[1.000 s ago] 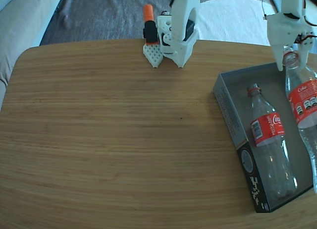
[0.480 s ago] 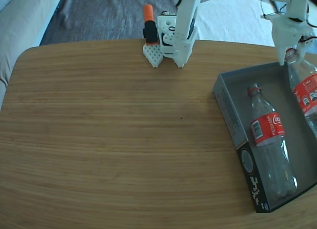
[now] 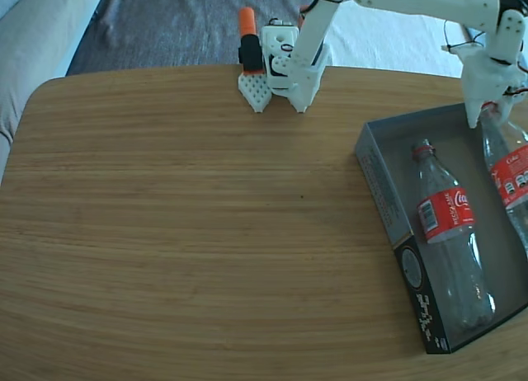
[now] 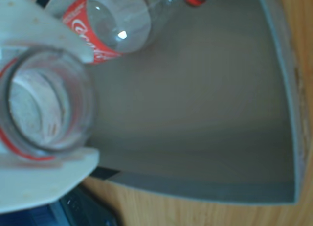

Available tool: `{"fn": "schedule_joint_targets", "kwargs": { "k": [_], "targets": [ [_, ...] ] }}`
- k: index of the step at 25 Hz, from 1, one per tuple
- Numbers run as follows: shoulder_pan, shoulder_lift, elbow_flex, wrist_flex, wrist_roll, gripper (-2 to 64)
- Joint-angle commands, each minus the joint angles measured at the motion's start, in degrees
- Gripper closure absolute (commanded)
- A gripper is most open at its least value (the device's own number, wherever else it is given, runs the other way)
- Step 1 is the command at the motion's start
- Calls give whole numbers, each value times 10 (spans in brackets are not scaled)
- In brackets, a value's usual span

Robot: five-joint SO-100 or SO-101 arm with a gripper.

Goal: Grasp the bottles and put them in the box.

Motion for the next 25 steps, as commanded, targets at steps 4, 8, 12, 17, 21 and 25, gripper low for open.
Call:
{"fn": "schedule_joint_targets", "kwargs": {
  "k": [4,8,12,17,21,25],
  "targets": [
    [3,-19,-40,-9,-4,618],
    [5,-33,-40,-18,-4,618],
    [5,-48,-40,-18,-4,618],
    [0,-59,-37,-32,-1,618],
    [-1,-59,-32,-33,0,618],
    [-1,-53,-27,-26,-3,618]
  ]
}}
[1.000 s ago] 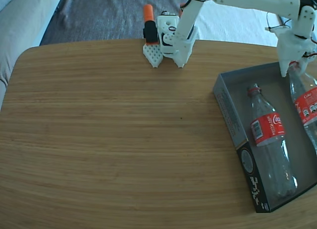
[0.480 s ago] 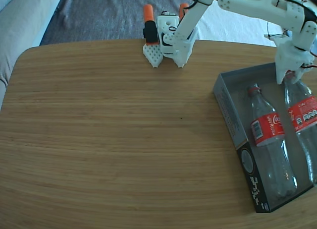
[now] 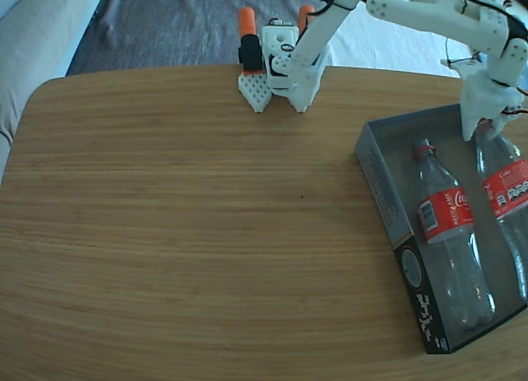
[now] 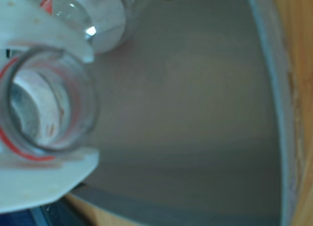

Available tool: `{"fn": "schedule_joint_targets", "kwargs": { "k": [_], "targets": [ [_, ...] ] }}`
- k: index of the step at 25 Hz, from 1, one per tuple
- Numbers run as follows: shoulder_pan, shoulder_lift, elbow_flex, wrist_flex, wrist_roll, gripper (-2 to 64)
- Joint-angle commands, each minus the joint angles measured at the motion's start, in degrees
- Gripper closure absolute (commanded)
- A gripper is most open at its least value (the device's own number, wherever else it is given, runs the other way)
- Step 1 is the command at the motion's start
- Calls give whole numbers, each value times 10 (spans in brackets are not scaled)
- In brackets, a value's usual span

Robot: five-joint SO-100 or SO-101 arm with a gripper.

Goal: Grasp the bottles and put them in the box.

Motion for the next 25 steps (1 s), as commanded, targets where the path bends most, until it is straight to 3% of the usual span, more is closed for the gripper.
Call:
{"fn": "schedule_joint_targets", "kwargs": {
  "k": [1,25],
  "targets": [
    [1,22,-17,3,-2,618],
    [-22,54,37,-4,4,613]
  ]
}}
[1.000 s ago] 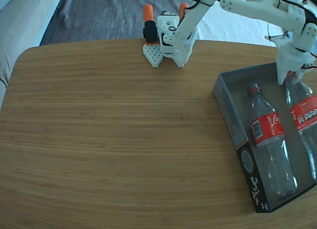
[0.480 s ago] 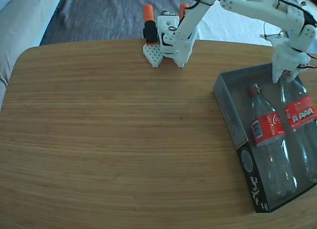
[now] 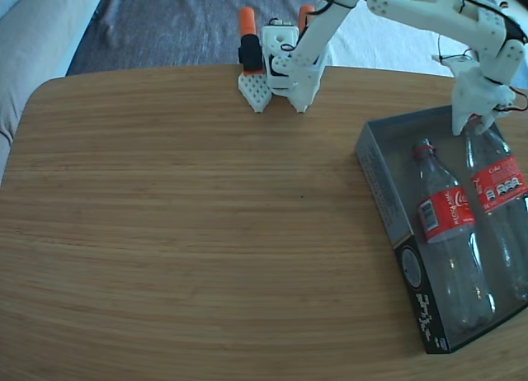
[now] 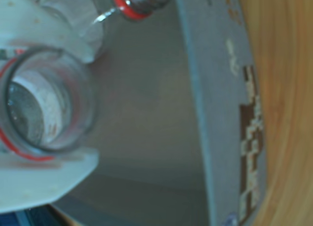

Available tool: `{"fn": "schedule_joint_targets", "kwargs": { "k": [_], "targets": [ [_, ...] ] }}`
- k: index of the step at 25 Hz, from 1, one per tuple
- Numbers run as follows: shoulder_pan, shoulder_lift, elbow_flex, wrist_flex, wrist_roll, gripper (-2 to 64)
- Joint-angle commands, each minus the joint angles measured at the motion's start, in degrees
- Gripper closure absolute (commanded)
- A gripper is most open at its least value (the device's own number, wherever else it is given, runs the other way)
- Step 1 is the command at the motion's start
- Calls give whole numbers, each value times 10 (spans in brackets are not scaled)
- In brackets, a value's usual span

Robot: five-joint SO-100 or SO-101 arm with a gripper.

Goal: Grasp the bottles and put them in the box.

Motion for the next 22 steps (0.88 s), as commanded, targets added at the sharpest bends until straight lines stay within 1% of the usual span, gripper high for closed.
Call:
{"fn": "schedule_joint_targets", "kwargs": {
  "k": [1,2,3,6,7,8,17,20,22],
  "targets": [
    [1,49,-12,-6,-2,611],
    [1,49,-13,-6,0,590],
    [2,49,-11,-6,10,543],
    [7,49,-14,-6,80,356],
    [7,49,-15,-6,98,319],
    [7,49,-15,-4,106,300],
    [20,49,-16,-6,105,298],
    [40,49,-20,-6,105,299],
    [61,49,-42,-1,107,299]
  ]
}}
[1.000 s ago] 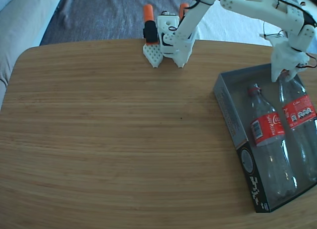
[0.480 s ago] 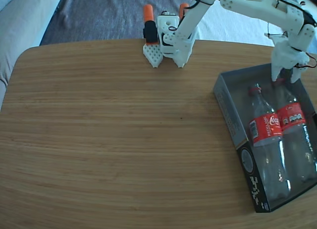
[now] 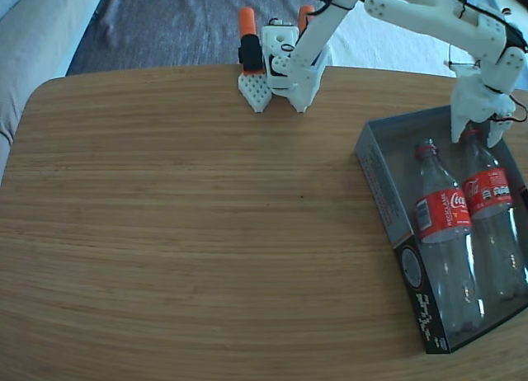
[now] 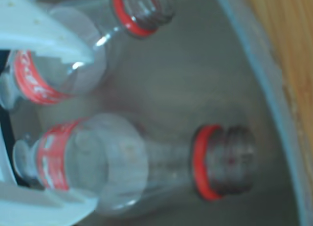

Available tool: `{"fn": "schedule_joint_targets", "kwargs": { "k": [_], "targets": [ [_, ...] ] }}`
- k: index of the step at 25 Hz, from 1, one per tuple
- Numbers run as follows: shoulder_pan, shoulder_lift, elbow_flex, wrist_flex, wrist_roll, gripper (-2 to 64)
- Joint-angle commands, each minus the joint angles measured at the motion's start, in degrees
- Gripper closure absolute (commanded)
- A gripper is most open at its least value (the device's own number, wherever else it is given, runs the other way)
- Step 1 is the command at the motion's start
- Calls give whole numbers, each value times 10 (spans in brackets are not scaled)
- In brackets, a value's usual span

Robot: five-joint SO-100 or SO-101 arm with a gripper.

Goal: Grasp the bottles and put them in the box.

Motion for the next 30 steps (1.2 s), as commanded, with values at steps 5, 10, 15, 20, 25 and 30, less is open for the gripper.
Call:
{"fn": "schedule_joint_targets", "kwargs": {
  "k": [5,10,15,20,25,30],
  "targets": [
    [70,49,-99,58,0,299],
    [89,86,-120,137,1,299],
    [104,183,-49,159,6,300],
    [176,283,40,152,45,412],
    [265,362,135,120,47,527],
    [338,474,234,84,43,617]
  ]
}}
